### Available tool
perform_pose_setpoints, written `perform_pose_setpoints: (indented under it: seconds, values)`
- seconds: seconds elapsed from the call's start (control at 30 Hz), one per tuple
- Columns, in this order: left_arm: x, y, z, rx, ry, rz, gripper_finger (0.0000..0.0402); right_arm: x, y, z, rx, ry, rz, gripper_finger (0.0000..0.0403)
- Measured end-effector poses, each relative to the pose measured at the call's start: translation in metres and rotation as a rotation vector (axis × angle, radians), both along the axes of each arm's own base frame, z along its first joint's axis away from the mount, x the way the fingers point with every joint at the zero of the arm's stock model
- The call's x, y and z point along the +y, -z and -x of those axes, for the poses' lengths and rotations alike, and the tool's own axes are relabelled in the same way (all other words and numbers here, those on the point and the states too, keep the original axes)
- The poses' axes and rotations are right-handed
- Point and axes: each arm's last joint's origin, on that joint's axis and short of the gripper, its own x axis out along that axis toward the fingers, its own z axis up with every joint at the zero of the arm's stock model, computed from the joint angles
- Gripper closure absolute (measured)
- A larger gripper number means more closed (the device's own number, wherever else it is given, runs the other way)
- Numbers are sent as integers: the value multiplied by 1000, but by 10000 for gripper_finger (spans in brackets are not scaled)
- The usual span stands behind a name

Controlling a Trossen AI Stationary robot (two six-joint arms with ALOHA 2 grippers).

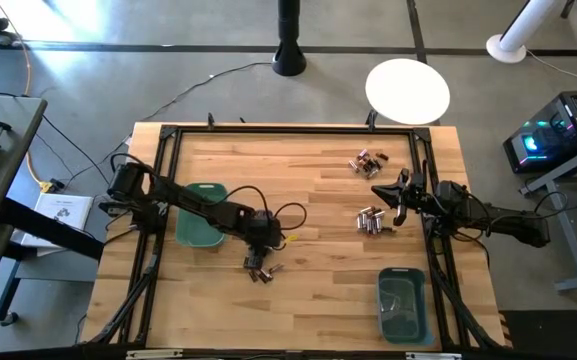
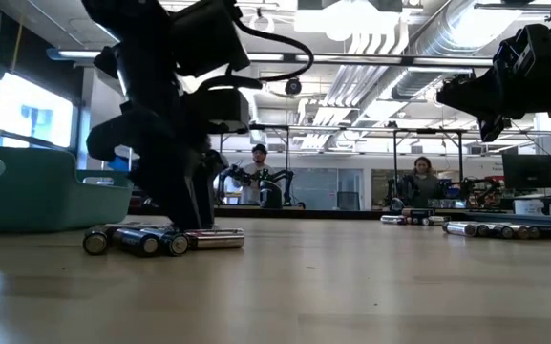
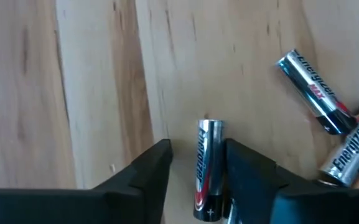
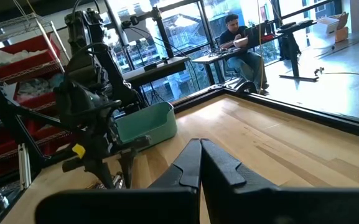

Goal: Sort batteries
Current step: Put the silver battery into the green bin

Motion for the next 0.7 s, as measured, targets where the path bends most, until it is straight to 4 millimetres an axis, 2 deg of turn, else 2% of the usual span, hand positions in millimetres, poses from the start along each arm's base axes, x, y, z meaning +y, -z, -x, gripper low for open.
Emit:
perform_pose_setpoints:
  seconds: [0.27, 0.37, 0.53, 0.7]
  values:
    - [9, 1, -1, 3, -7, -11, 367, 0, 0, 0, 1, 0, 0, 403]
    - [12, 1, -1, 0, 3, -15, 367, 0, 0, 0, 1, 0, 0, 403]
    - [20, -10, -1, -53, -49, -87, 367, 0, 0, 0, 1, 0, 0, 403]
    - [28, -48, 5, -174, -132, -115, 367, 0, 0, 0, 1, 0, 0, 403]
